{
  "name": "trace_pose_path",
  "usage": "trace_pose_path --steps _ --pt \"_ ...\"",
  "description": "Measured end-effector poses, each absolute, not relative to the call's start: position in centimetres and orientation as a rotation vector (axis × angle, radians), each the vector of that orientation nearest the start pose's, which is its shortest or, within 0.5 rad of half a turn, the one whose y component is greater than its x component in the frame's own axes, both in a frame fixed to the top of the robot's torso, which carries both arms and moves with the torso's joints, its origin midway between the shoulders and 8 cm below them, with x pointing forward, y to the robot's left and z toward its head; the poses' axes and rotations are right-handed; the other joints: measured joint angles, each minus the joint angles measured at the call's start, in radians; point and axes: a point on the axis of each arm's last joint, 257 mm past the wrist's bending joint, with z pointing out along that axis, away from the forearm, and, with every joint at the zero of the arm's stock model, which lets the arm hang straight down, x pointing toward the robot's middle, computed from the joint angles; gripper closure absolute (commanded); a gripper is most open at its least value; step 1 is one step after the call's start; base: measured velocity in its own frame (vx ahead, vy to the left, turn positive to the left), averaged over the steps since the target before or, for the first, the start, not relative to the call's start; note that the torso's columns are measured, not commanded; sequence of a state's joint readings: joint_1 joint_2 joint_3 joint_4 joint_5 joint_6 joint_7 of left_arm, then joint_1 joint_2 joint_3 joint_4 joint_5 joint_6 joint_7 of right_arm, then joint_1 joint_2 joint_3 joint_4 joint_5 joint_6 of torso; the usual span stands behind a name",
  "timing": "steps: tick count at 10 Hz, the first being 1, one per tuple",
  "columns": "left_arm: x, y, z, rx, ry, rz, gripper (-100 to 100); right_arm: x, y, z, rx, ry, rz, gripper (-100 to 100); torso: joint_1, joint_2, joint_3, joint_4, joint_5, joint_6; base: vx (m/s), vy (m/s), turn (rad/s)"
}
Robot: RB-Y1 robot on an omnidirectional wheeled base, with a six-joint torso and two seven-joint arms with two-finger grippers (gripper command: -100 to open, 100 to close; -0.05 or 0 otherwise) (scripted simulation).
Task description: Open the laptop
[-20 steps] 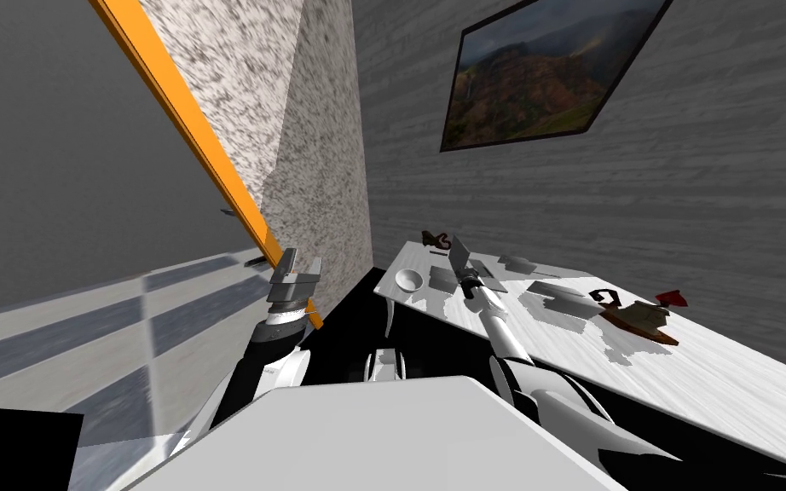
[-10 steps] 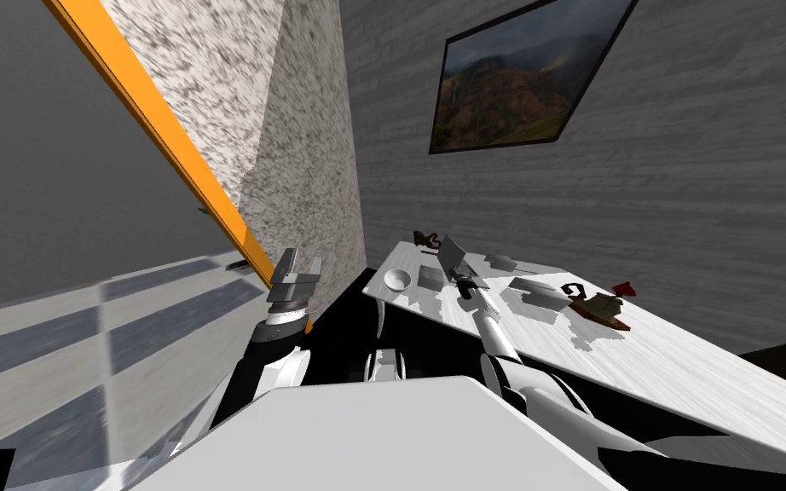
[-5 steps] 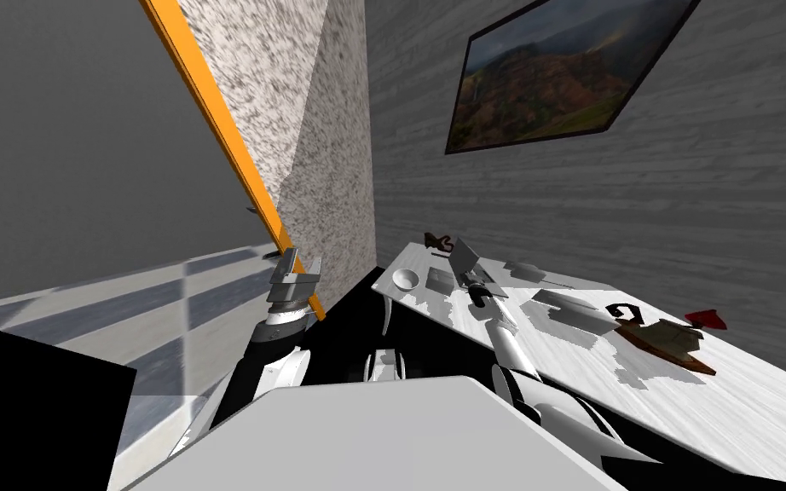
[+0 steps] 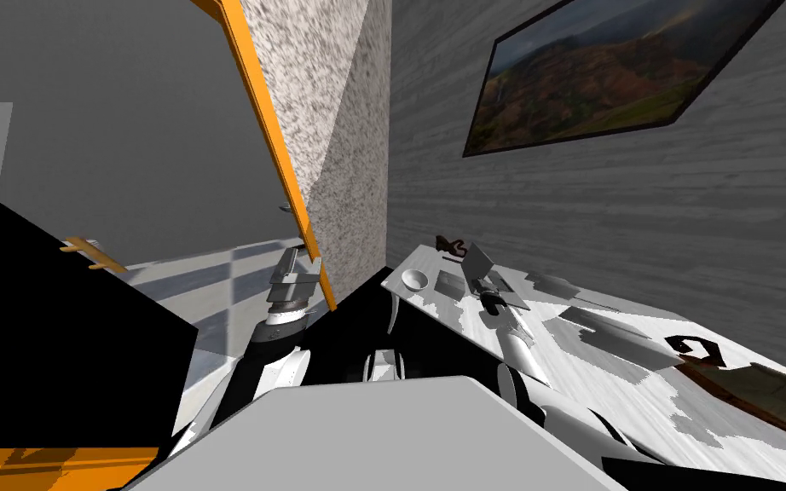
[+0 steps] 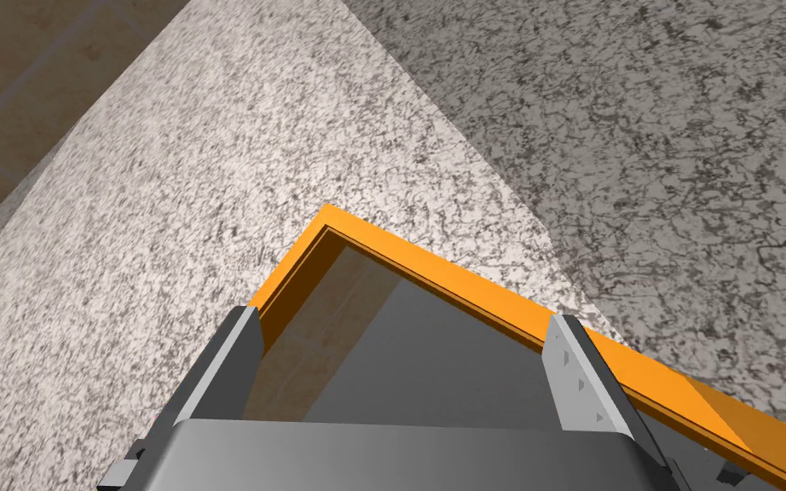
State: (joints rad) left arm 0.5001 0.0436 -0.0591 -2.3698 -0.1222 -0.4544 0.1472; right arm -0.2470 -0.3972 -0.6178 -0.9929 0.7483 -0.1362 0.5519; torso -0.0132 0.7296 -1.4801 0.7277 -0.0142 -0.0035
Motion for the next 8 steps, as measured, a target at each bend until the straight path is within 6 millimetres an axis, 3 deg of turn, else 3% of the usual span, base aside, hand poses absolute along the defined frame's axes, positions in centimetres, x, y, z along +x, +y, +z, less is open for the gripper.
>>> trace_pose_path --steps 1,2,4,5,7,8 --pt "33.7 23.9 5.3 -0.582 0.656 -1.428 0 49.4 -63.6 -23.8 0.535 1.546 -0.346 100 0.0 -0.001 -0.001 -0.001 0.001 0.009 -0.001 0.007 0.002" --pt "33.7 23.9 5.3 -0.582 0.656 -1.428 0 48.8 -64.2 -23.5 0.547 1.537 -0.347 100 0.0 0.001 0.0 0.001 0.003 0.013 -0.044 0.0 0.327" --pt "33.7 23.9 5.3 -0.582 0.656 -1.428 0 45.4 -67.3 -24.1 0.629 1.52 -0.376 100 0.001 0.003 0.002 0.002 0.001 0.002 -0.05 -0.014 0.26" --pt "33.7 23.9 5.3 -0.582 0.656 -1.428 0 44.5 -68.3 -24.4 0.659 1.507 -0.378 100 0.001 0.0 0.0 0.0 0.0 0.007 -0.061 -0.013 0.323" --pt "33.7 23.9 5.3 -0.582 0.656 -1.428 0 40.7 -72.1 -24.8 0.732 1.477 -0.399 100 -0.003 0.0 0.0 0.001 -0.001 0.003 -0.054 0.003 0.263" --pt "33.7 23.9 5.3 -0.582 0.657 -1.428 0 39.5 -72.3 -24.8 0.753 1.465 -0.41 100 0.0 -0.001 0.0 0.001 0.001 0.006 -0.048 -0.006 0.361"
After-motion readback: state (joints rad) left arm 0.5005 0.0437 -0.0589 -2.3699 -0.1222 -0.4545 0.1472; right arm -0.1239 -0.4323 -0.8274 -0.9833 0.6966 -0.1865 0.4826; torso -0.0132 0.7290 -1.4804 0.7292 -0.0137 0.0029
